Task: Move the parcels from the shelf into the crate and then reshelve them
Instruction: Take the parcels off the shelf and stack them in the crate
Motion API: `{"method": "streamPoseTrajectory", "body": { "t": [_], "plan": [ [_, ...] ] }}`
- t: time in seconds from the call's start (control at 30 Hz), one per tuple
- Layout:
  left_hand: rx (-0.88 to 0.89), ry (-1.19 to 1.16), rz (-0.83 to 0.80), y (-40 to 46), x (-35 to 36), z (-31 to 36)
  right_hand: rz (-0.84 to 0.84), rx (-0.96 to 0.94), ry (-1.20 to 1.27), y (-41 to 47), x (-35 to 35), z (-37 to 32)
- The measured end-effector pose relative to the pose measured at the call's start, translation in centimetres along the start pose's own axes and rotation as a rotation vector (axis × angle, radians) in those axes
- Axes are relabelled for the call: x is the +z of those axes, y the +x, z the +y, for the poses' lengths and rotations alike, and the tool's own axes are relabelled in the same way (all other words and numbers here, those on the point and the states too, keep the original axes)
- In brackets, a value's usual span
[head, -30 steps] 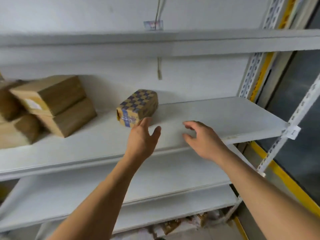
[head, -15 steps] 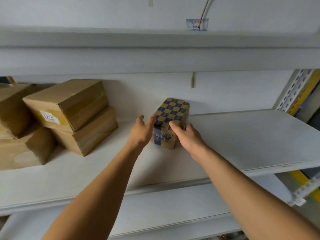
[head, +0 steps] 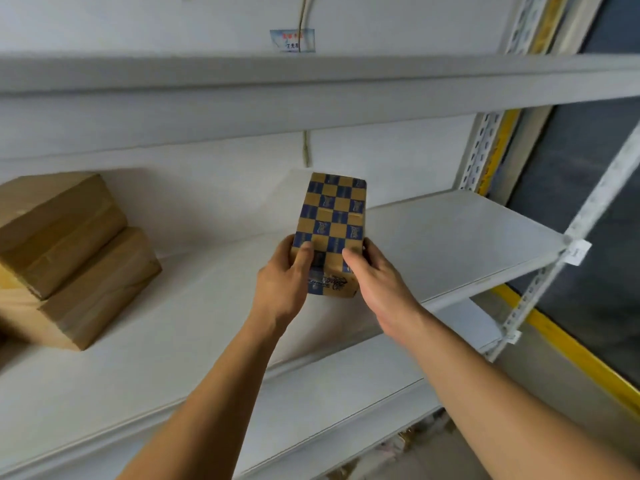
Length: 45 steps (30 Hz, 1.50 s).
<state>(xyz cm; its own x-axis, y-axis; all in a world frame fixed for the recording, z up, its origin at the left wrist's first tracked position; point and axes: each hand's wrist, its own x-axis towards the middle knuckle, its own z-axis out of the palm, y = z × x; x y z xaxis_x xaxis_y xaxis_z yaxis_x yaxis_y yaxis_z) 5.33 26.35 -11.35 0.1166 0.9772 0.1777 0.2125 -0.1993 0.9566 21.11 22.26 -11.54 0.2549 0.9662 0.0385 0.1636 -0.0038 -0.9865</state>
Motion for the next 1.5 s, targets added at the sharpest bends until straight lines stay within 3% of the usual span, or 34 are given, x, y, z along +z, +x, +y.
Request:
{"method": "streamPoseTrajectory", "body": {
  "t": [0.4, 0.67, 0.9, 1.13, 1.27, 1.5],
  "plan": [
    [0.023, -0.093, -0.459, -14.1, 22.7, 5.8, 0.396, 0.029, 0.135, -17.0, -24.5, 5.2],
    [-0.077, 0.032, -0.795, -25.2, 38.0, 3.6, 0.633, 0.183, 0.187, -31.1, -37.2, 14.4],
    [-0.135, 0.245, -1.101, -31.5, 47.8, -1.4, 0.785, 0.341, 0.220, -39.0, -41.9, 22.9],
    [-0.203, 0.312, -1.324, -35.0, 53.9, -6.6, 0.909, 0.554, 0.316, -42.9, -42.9, 32.1],
    [-0.240, 0.361, -1.401, -36.1, 55.9, -10.3, 0.961, 0.610, 0.362, -43.5, -42.5, 35.2],
    [-0.246, 0.363, -1.451, -35.6, 57.0, -10.8, 0.969, 0.563, 0.300, -43.3, -42.8, 36.4]
  ]
}}
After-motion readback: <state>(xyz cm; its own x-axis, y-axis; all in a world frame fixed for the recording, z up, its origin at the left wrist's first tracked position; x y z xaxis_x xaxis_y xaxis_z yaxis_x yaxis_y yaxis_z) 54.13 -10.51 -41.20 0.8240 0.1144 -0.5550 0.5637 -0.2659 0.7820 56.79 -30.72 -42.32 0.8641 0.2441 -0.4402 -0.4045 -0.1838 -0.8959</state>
